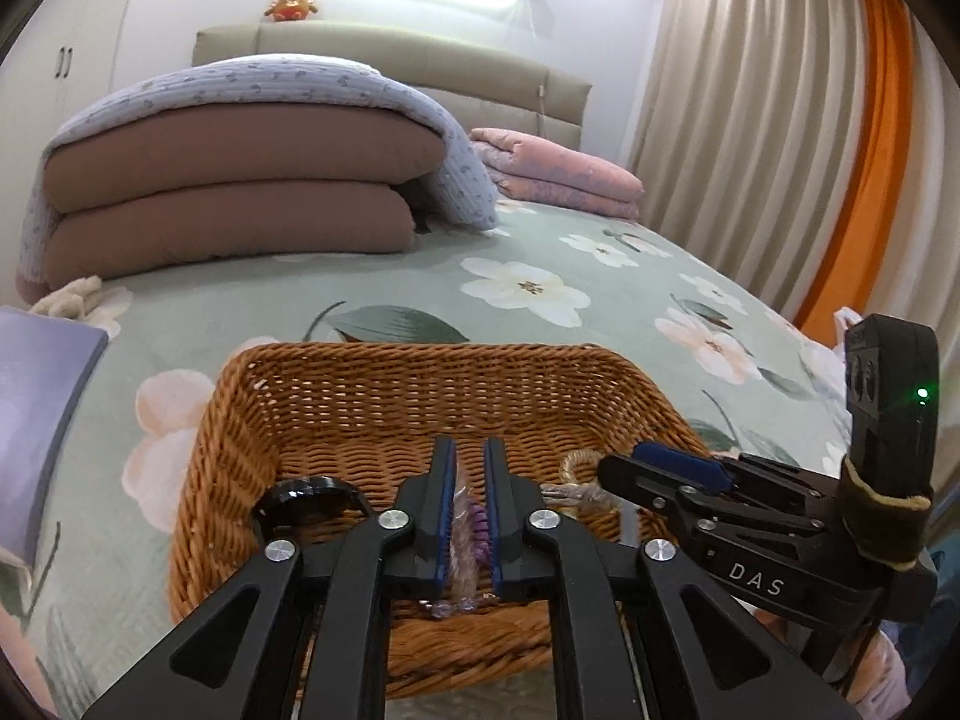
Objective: Organize jewelry
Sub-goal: 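Carry the bracelet and gold charm into the basket and release both, then grasp the gold ring charm with the left tool while the right tool grasps the silver chain, then carry the gold charm and silver chain into the basket and release both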
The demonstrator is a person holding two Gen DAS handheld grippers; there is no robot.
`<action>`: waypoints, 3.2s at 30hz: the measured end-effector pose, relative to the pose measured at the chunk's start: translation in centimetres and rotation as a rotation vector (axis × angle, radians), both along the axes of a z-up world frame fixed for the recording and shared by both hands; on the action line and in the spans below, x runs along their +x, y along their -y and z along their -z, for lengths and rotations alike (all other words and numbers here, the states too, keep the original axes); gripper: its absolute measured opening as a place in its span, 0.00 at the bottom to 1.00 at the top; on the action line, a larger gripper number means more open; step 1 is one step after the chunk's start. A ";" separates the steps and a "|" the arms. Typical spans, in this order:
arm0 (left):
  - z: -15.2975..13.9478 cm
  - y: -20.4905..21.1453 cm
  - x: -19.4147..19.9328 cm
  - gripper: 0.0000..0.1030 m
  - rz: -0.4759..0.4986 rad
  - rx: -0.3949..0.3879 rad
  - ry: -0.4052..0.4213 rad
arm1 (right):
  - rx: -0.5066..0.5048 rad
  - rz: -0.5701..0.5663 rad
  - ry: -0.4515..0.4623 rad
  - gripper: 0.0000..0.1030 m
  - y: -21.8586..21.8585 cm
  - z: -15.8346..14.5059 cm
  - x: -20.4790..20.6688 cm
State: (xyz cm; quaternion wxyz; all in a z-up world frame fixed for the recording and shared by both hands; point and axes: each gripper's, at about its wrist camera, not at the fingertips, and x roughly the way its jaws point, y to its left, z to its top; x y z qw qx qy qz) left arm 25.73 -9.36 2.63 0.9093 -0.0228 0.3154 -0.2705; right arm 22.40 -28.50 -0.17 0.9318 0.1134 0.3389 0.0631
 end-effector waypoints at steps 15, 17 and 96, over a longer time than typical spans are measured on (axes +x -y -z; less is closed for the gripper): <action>-2.6 -2.4 -2.4 0.48 -0.029 -0.109 0.034 | -0.013 0.090 0.153 0.43 1.4 -3.0 -4.7; -3.1 -2.9 -3.9 0.48 -0.016 -0.122 0.039 | 0.001 0.088 0.172 0.43 1.9 -3.7 -6.4; -1.2 -2.9 -14.5 0.10 -0.052 -0.031 0.142 | -0.062 -0.052 0.167 0.12 -0.3 -3.9 -13.0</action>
